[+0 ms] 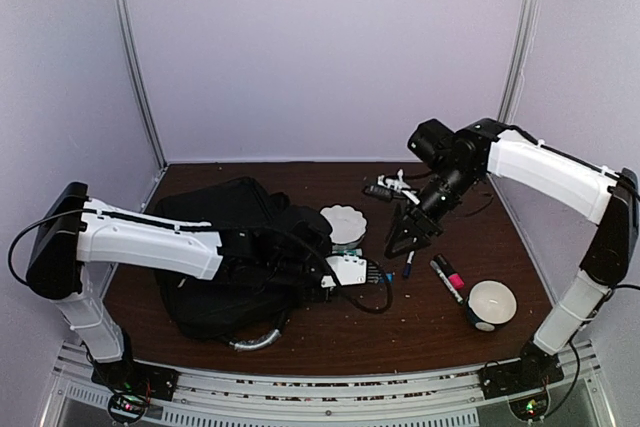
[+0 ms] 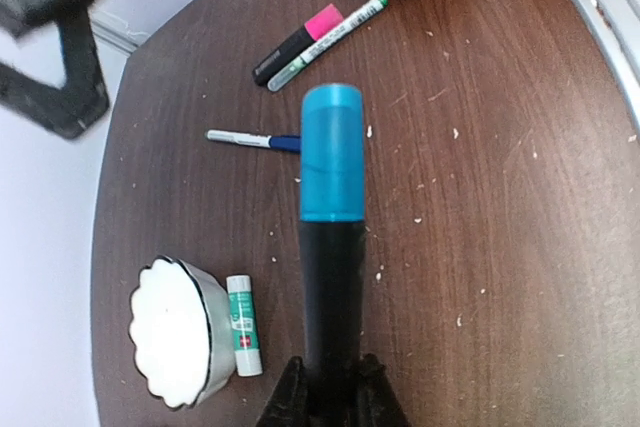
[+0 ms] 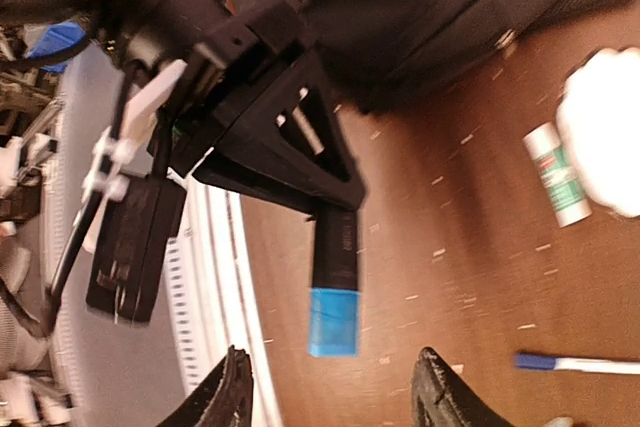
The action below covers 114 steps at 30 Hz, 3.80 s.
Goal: Pack the student bag
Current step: Pass from the right arm to the left, then pass from the left arm to the right, then pick up the second largest pocket of the student bag.
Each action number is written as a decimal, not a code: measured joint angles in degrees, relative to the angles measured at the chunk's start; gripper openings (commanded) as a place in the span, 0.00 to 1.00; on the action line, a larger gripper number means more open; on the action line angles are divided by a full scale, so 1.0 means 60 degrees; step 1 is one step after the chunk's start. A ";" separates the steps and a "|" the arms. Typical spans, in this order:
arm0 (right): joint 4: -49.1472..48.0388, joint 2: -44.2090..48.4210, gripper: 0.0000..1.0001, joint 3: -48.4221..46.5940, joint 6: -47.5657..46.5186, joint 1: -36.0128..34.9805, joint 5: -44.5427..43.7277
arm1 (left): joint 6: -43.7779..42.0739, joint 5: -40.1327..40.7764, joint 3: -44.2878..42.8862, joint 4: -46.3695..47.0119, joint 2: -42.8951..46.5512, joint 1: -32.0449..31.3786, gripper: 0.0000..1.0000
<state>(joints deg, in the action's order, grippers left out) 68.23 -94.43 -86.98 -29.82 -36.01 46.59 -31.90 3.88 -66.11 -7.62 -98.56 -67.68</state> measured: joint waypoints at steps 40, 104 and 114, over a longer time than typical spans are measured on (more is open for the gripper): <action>-0.2911 0.1162 0.22 0.1009 0.0095 -0.0707 -0.0095 | 0.4878 -0.4725 0.1217 0.1971 0.1322 0.1825 0.04; -0.4011 0.1209 0.00 0.1705 0.0670 -0.1341 -0.1650 | 0.6532 0.6535 0.1282 -0.6120 0.2131 0.2769 0.00; -0.4852 0.0998 0.00 0.0736 -0.0583 -0.4029 -0.5118 | 0.5956 0.5235 0.0878 -0.6058 0.2492 0.3111 0.00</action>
<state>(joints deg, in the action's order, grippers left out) 39.11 -88.44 -82.56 -33.32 -60.18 15.88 3.84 35.29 -60.84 -43.97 -83.61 -49.01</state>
